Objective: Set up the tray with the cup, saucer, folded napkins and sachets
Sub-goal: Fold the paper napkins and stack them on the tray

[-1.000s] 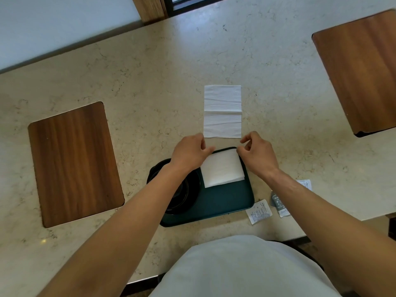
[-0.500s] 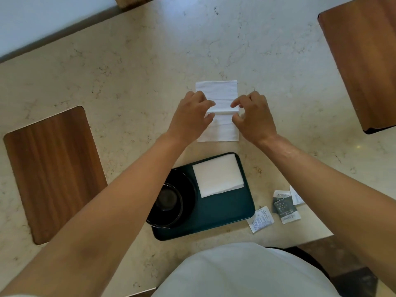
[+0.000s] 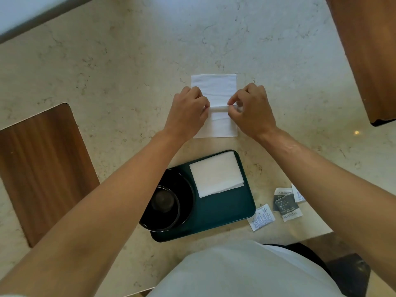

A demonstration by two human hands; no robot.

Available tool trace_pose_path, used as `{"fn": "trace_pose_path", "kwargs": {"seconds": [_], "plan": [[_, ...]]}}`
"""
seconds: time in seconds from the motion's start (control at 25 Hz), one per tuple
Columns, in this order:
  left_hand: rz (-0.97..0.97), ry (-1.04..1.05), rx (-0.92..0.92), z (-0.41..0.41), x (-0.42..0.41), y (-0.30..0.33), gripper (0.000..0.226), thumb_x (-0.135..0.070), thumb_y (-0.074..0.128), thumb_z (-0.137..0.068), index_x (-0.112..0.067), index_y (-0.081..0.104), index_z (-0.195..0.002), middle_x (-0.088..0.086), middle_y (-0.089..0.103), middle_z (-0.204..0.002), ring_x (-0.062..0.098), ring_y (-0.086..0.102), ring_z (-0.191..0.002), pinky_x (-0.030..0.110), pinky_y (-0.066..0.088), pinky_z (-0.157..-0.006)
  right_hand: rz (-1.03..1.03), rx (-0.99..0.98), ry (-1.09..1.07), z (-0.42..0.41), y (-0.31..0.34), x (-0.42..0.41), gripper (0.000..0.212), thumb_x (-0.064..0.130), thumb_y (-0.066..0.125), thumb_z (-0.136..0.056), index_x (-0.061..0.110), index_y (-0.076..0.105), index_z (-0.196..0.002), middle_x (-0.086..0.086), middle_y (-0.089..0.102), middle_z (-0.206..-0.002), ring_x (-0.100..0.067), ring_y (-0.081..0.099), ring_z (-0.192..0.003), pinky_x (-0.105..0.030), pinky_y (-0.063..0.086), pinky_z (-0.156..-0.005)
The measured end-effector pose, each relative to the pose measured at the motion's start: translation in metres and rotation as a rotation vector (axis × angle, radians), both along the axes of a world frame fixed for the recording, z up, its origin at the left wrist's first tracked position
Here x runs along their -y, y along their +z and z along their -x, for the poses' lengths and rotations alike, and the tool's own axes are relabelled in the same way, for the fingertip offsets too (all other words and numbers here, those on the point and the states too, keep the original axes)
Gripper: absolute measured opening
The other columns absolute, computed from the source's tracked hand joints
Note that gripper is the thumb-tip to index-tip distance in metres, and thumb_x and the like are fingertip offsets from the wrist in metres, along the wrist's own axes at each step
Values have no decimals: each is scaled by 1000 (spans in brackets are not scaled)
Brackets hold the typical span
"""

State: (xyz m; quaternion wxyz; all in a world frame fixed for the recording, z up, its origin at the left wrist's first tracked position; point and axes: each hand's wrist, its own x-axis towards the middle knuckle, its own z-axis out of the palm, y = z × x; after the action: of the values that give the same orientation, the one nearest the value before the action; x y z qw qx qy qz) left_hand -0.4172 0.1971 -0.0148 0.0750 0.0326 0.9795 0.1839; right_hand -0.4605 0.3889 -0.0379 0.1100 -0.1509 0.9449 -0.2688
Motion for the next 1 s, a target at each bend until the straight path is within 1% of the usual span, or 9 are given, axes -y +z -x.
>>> {"fn": "trace_pose_path", "kwargs": {"seconds": [0.16,0.32,0.4,0.52,0.6,0.68,0.84,0.92,1.0], "plan": [[-37,-10,-38,-8,0,9,10,-12,65,-92,-7,74,-93,10,63,-94,27,55,-86,40,48,-78,67,13,-3,-8,6,-3,24,19,71,-85,17,71,-109,-3,55,-104,-17,42,-101,-31,46,-87],[-37,-103,-138,-25,1,28,9,-8,65,-91,-4,73,-91,12,66,-93,31,58,-87,46,50,-75,134,89,148,-22,26,-4,50,29,75,-85,26,62,-133,1,54,-132,-22,39,-127,-35,35,-106],[-48,-178,-191,-36,0,40,9,-5,64,-91,-1,72,-92,13,69,-95,32,62,-89,46,52,-76,170,120,219,-27,38,-5,47,31,76,-87,26,63,-132,4,58,-134,-20,40,-131,-35,35,-109],[-145,-156,-244,-59,-6,59,8,-5,63,-92,0,70,-94,12,71,-94,30,65,-88,39,54,-77,289,238,229,-40,56,-8,28,30,75,-88,29,72,-116,14,71,-114,-6,60,-110,-29,48,-97],[-229,-53,-248,-73,-9,70,8,-8,63,-92,-2,68,-95,9,71,-91,26,65,-84,37,54,-74,393,349,126,-50,66,-10,15,31,74,-87,35,74,-101,22,73,-96,2,66,-92,-18,50,-79],[-350,103,-201,-88,-12,78,7,-12,63,-92,-7,67,-95,4,71,-88,20,67,-81,36,56,-74,500,417,39,-61,73,-15,8,32,75,-85,34,75,-93,20,74,-88,2,68,-83,-13,50,-68],[-709,509,35,-106,-19,83,3,-23,64,-90,-20,64,-90,-3,72,-84,13,68,-74,21,55,-61,791,613,-136,-87,77,-23,16,25,79,-87,21,76,-103,6,79,-99,-13,76,-90,-26,62,-73],[-833,652,172,-114,-25,79,6,-27,67,-90,-22,65,-92,0,75,-89,17,70,-75,22,56,-56,812,685,-224,-100,72,-25,15,23,78,-88,21,76,-103,4,79,-100,-16,76,-90,-33,64,-73],[-831,680,265,-121,-29,73,8,-29,69,-88,-24,67,-95,-3,75,-90,14,72,-78,23,58,-57,761,741,-295,-112,66,-25,11,21,75,-90,23,74,-101,7,79,-96,-15,76,-89,-36,64,-71]]}}
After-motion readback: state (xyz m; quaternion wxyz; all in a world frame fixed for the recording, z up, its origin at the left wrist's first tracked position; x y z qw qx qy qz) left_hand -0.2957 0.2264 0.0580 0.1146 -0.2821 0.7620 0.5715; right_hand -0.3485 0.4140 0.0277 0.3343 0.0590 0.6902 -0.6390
